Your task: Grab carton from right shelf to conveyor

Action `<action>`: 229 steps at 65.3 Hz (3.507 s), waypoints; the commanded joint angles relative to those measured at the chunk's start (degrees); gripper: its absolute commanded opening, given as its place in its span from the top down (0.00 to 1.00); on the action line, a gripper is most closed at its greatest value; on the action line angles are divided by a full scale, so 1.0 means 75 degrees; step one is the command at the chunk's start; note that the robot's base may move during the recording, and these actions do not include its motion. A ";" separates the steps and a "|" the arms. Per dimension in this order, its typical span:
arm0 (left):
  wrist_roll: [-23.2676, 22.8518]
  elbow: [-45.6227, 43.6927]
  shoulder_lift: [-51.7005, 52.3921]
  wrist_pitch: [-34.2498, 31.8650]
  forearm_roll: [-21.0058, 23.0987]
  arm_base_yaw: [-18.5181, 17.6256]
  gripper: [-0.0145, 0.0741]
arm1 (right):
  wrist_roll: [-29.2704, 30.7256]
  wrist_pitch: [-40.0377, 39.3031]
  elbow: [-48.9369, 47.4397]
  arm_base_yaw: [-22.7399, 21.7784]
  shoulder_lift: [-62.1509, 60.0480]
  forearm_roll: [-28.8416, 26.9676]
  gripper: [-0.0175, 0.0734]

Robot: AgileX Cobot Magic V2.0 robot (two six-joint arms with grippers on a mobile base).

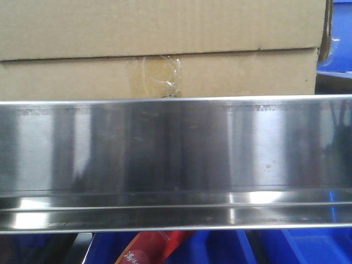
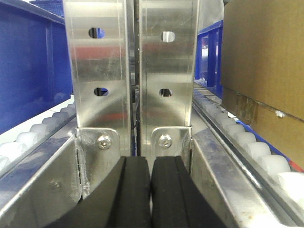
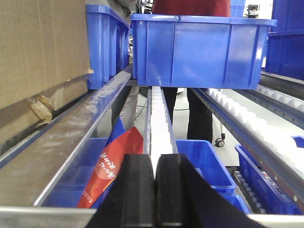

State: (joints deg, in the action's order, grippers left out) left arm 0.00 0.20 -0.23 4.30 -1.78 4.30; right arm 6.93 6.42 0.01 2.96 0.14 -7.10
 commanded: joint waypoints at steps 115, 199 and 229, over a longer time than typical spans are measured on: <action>0.0000 -0.4327 -0.0915 0.2651 -0.0038 -0.0003 0.70 | 0.0011 0.2326 -0.4064 0.0018 0.0542 -0.0416 0.81; 0.4951 -1.0764 -0.8217 0.4912 0.5398 -0.4411 0.34 | 0.0038 0.3661 -0.8313 0.1662 0.5304 -0.0917 0.18; -0.2574 -1.4211 -1.0324 0.7672 -0.1984 -0.5627 0.34 | 0.0038 0.5772 -1.1556 0.1909 0.8229 -0.0917 0.18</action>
State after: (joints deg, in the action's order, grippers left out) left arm -10.27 -102.31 -75.65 55.19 -8.83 -37.51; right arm 6.93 46.84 -81.75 17.15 58.54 -14.02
